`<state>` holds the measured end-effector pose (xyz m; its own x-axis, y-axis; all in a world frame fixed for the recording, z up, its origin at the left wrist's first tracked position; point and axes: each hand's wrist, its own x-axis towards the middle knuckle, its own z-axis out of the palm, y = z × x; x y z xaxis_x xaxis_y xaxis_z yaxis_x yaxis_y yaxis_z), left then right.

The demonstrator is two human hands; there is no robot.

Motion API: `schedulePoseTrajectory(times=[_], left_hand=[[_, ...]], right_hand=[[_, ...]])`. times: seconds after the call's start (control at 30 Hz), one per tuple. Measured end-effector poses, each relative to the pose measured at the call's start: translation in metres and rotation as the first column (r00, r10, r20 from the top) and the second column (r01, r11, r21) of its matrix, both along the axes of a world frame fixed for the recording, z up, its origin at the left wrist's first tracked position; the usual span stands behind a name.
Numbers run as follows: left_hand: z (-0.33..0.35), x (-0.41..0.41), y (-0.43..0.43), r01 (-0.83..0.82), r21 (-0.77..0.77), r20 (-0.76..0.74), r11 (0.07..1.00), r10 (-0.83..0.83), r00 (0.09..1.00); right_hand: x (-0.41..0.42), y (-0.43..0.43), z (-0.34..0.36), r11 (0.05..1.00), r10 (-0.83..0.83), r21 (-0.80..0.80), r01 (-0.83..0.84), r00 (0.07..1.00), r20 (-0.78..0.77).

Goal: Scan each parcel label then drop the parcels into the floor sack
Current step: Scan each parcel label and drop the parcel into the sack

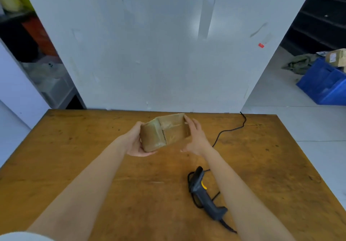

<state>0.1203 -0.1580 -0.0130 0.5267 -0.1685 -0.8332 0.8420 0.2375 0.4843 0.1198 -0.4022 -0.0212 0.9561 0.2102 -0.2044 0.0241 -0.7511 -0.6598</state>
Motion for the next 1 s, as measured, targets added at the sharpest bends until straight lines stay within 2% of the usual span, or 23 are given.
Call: schedulePoseTrajectory(times=[0.13, 0.23, 0.37, 0.43, 0.53, 0.63, 0.7, 0.8, 0.9, 0.93, 1.0], left_hand=[[0.003, -0.033, 0.044, 0.128, -0.090, -0.081, 0.988, -0.135, 0.988], [-0.002, -0.059, 0.071, 0.155, 0.009, -0.050, 0.988, -0.154, 0.987], [-0.012, -0.086, 0.094, 0.010, 0.235, 0.105, 0.972, -0.036, 0.994], [-0.015, -0.095, 0.101, -0.111, 0.289, 0.224, 0.951, 0.046, 0.974], [-0.014, -0.108, 0.105, -0.277, 0.108, 0.366, 0.955, 0.221, 0.904], [-0.015, -0.117, 0.106, -0.273, -0.093, 0.442, 0.958, 0.285, 0.851], [-0.020, -0.120, 0.103, -0.234, -0.050, 0.526, 0.971, 0.224, 0.821], [-0.029, -0.125, 0.097, -0.263, 0.062, 0.572, 0.963, 0.182, 0.800], [-0.037, -0.129, 0.092, -0.310, 0.090, 0.569, 0.946, 0.207, 0.796], [-0.039, -0.129, 0.091, -0.315, 0.092, 0.576, 0.945, 0.208, 0.791], [-0.045, -0.129, 0.088, -0.319, 0.085, 0.586, 0.944, 0.212, 0.782]], right_hand=[[-0.027, 0.040, 0.008, 0.978, 0.017, 0.207, -0.022, 0.999, 0.028], [-0.047, 0.065, 0.011, 0.962, 0.068, 0.267, -0.064, 0.998, -0.006], [-0.073, 0.090, 0.010, 0.948, 0.062, 0.318, -0.033, 0.995, -0.081], [-0.085, 0.103, 0.009, 0.950, 0.051, 0.313, -0.017, 0.993, -0.102], [-0.101, 0.118, 0.003, 0.948, 0.073, 0.318, -0.010, 0.980, -0.188], [-0.116, 0.134, -0.004, 0.943, -0.006, 0.318, 0.097, 0.961, -0.278], [-0.123, 0.143, -0.009, 0.919, -0.088, 0.342, 0.197, 0.947, -0.309], [-0.134, 0.148, -0.017, 0.921, -0.120, 0.318, 0.227, 0.939, -0.323], [-0.144, 0.139, -0.032, 0.910, -0.193, 0.318, 0.267, 0.950, -0.246], [-0.146, 0.133, -0.040, 0.897, -0.291, 0.297, 0.327, 0.944, -0.158], [-0.150, 0.111, -0.057, 0.843, -0.524, 0.167, 0.511, 0.850, 0.047]])
